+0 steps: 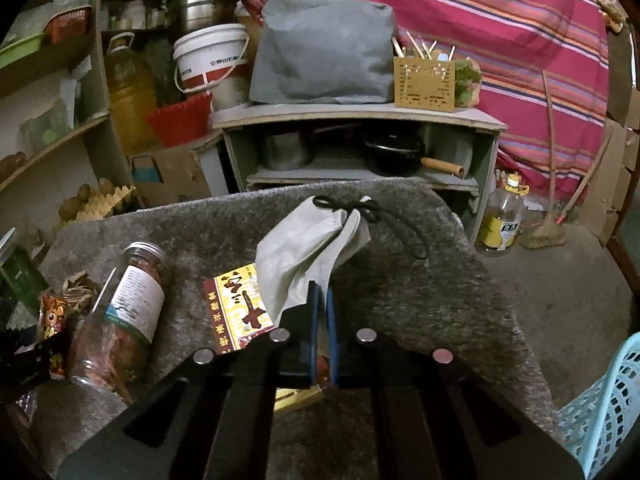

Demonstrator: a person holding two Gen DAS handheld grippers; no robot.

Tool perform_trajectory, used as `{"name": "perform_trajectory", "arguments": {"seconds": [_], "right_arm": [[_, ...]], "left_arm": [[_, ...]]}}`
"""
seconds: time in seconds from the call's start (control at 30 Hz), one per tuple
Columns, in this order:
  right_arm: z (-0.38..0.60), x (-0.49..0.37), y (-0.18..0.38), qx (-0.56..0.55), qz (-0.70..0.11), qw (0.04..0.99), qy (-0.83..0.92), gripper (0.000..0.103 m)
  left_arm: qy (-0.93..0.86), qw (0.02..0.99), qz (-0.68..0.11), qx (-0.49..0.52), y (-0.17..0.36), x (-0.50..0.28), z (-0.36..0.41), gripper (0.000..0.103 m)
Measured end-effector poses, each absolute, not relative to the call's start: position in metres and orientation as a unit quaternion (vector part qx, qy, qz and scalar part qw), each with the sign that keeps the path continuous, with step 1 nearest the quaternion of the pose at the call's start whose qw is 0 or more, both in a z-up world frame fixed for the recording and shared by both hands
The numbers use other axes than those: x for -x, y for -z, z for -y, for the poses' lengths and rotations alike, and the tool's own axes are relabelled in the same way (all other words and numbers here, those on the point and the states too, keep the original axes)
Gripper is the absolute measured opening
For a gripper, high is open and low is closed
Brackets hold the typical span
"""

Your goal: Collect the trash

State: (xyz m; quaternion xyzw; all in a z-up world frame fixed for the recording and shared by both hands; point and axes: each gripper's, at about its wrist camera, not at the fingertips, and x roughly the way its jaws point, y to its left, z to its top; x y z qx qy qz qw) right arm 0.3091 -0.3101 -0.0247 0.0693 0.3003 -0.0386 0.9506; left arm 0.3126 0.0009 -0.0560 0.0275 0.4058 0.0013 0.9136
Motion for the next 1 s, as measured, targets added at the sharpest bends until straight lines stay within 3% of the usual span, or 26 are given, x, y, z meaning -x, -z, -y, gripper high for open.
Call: {"name": "perform_trajectory", "arguments": {"seconds": [1.0], "right_arm": [[0.335,-0.229,0.007,-0.066,-0.294,0.953,0.026,0.004]], "left_arm": [[0.001,0.94,-0.338,-0.05,0.018,-0.244,0.025,0.046]]}}
